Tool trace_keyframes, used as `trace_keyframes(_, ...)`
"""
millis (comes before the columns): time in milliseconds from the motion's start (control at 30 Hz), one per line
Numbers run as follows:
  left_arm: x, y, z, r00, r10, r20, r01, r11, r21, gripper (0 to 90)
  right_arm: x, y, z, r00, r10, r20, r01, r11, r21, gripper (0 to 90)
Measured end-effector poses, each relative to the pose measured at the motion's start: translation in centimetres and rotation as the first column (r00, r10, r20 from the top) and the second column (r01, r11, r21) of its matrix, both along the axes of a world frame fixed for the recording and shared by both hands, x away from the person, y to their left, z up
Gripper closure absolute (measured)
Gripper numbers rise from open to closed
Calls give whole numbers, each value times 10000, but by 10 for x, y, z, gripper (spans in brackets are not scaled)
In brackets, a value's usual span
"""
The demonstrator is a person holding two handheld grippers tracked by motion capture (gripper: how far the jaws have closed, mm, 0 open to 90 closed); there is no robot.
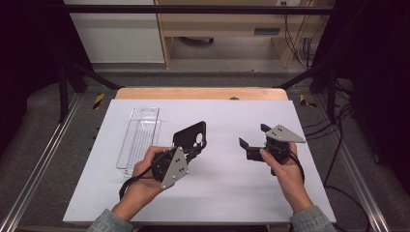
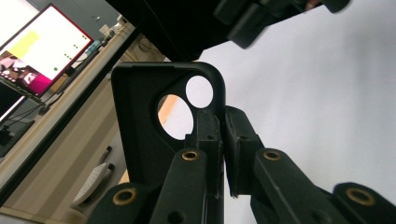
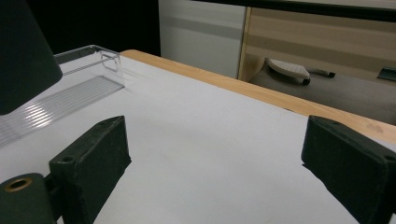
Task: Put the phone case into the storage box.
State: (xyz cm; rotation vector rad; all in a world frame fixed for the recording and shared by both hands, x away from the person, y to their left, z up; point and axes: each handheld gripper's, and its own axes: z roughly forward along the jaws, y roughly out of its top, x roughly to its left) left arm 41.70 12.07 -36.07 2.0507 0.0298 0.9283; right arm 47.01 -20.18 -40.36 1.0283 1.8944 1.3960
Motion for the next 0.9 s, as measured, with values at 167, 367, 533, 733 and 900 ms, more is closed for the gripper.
trace_keyframes(167,4,7,7,9997,238,106,-235,9995,-228,856,-9,-7,-18,9993,-229,282,228,9997,44,86)
trace_keyframes(367,8,10,14,9991,350,254,-343,9991,-257,856,-21,-19,-35,9958,-727,549,719,9973,179,55)
trace_keyframes(533,10,10,17,9989,405,255,-394,9984,-413,857,-31,-27,-47,9934,-906,706,893,9958,220,55)
trace_keyframes(733,14,12,18,9984,556,103,-546,9955,-771,857,-37,-35,-54,9914,-998,848,989,9950,142,79)
trace_keyframes(900,16,15,21,9971,767,-16,-764,9902,-1173,858,-41,-39,-57,9909,-1020,881,1011,9948,140,82)
